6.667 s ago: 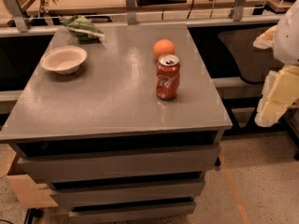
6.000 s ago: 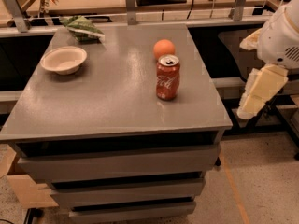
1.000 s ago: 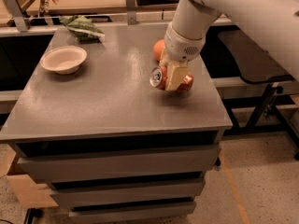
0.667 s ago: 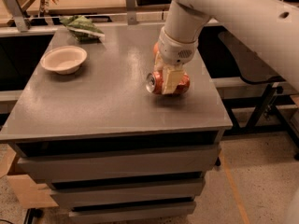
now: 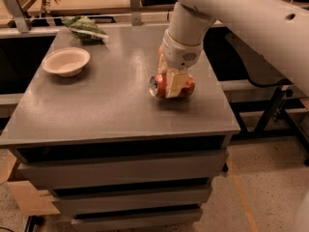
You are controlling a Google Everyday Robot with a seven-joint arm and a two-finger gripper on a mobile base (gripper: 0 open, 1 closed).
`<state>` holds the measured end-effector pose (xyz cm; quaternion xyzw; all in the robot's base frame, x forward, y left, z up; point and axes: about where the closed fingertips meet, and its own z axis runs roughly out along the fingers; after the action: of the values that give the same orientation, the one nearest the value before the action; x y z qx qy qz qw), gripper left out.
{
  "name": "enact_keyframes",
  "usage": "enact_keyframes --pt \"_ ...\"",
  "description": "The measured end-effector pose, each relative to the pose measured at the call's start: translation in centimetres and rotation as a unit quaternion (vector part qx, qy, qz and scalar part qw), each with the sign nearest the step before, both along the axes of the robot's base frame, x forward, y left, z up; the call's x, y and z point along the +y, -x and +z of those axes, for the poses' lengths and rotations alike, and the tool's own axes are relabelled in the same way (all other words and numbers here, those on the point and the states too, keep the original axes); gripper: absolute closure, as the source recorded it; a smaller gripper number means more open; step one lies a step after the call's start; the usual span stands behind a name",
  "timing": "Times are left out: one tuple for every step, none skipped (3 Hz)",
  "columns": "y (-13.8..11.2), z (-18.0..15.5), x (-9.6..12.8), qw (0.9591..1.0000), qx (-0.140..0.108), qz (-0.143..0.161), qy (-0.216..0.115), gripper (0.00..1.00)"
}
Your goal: Knock coke can over
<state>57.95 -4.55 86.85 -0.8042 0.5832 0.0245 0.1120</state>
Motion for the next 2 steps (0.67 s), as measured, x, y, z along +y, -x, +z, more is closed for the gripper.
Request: enact_keyframes --pt "-0.11 -0.14 0.15 1.0 -0.001 0.0 -0.001 0.31" --pt "-0.17 -0.22 0.23 1.0 -0.002 0.001 -0.002 0.08"
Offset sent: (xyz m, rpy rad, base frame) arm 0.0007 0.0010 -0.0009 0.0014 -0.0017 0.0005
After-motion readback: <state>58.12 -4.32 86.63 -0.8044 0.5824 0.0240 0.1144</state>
